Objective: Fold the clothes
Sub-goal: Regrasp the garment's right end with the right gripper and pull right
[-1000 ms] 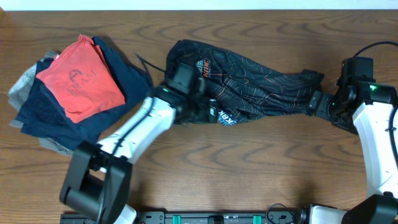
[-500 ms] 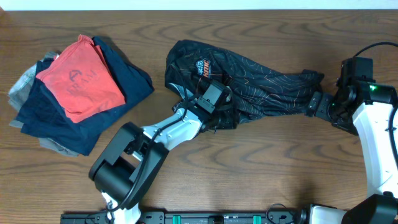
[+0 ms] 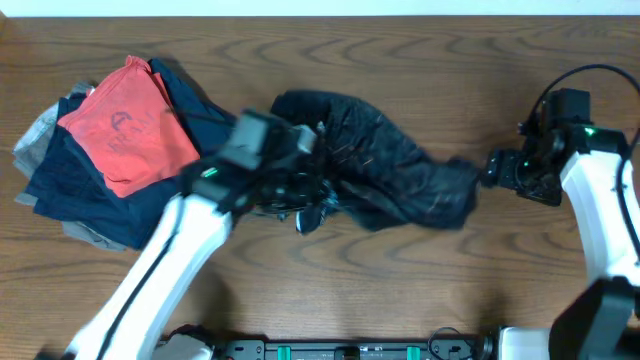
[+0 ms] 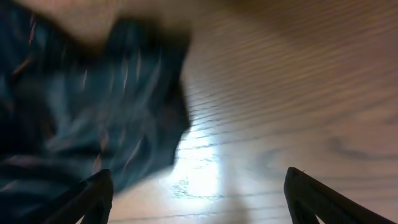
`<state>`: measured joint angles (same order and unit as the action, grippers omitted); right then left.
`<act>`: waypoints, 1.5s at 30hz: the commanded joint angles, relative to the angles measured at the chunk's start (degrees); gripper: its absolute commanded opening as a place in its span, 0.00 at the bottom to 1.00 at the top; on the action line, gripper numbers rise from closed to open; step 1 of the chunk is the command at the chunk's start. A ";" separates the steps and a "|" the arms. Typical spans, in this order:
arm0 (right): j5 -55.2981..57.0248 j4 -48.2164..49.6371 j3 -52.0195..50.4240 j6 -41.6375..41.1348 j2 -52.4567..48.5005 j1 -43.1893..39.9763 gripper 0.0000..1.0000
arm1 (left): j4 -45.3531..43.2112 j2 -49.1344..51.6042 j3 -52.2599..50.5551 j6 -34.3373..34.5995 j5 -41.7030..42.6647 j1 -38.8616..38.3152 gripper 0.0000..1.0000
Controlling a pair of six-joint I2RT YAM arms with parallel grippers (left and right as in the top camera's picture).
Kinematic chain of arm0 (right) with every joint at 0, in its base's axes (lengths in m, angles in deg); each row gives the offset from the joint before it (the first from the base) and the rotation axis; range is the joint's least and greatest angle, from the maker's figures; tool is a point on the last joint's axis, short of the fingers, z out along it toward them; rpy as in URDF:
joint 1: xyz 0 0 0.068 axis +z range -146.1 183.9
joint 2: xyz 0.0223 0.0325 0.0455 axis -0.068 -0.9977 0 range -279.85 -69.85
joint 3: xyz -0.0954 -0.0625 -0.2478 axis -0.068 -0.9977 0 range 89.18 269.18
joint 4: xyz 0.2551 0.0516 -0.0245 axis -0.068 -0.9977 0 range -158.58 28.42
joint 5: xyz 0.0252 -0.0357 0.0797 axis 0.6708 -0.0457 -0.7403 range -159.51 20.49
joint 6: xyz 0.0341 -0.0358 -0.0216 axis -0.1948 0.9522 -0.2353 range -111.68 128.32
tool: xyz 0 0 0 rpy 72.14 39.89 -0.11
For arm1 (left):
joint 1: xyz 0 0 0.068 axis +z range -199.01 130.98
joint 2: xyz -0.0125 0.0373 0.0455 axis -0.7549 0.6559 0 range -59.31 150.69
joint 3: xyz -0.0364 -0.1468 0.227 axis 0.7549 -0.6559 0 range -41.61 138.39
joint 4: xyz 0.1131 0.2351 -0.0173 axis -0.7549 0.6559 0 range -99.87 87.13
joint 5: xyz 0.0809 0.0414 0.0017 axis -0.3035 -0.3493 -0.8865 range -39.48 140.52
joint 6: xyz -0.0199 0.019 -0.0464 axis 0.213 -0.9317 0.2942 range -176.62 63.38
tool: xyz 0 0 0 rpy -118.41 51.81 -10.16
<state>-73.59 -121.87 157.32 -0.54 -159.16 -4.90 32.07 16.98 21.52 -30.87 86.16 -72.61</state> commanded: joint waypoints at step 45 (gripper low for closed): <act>-2.23 -12.55 35.12 1.99 -14.84 2.12 0.02 | 4.83 -7.69 0.13 -7.28 -28.76 1.66 0.06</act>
<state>-79.25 -132.74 184.40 1.51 -177.17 1.35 36.63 9.18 21.63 -36.68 61.46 -71.21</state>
